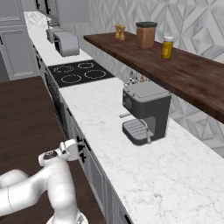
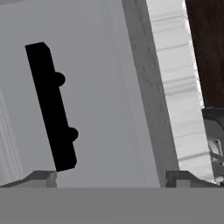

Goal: Take a straw from the drawer in front and place it inside the glass cup on the dining counter.

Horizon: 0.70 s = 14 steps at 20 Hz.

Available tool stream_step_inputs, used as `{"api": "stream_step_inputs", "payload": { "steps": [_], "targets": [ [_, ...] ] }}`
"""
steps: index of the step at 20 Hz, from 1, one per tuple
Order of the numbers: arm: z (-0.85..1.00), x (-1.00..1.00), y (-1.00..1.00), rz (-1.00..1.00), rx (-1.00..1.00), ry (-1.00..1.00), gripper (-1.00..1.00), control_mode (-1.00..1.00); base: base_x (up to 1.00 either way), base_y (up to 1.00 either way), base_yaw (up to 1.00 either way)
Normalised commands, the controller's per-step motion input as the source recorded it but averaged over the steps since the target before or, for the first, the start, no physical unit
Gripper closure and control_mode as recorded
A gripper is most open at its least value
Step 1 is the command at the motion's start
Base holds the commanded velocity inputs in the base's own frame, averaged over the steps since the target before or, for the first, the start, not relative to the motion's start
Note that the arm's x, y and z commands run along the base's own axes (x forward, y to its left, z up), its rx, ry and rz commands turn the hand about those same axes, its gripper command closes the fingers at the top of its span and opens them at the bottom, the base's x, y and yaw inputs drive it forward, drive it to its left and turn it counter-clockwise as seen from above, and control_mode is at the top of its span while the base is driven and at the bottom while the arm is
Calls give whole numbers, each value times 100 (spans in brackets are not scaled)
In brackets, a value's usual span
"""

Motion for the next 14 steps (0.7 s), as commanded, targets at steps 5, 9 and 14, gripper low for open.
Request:
{"api": "stream_step_inputs", "payload": {
  "steps": [5,9,14],
  "targets": [
    [-28,40,-5,0,0,0,-100,-100,0,0,0],
    [-27,43,0,0,0,0,-100,-100,0,0,0],
    [-30,44,0,0,0,0,-100,-100,0,0,0]
  ]
}}
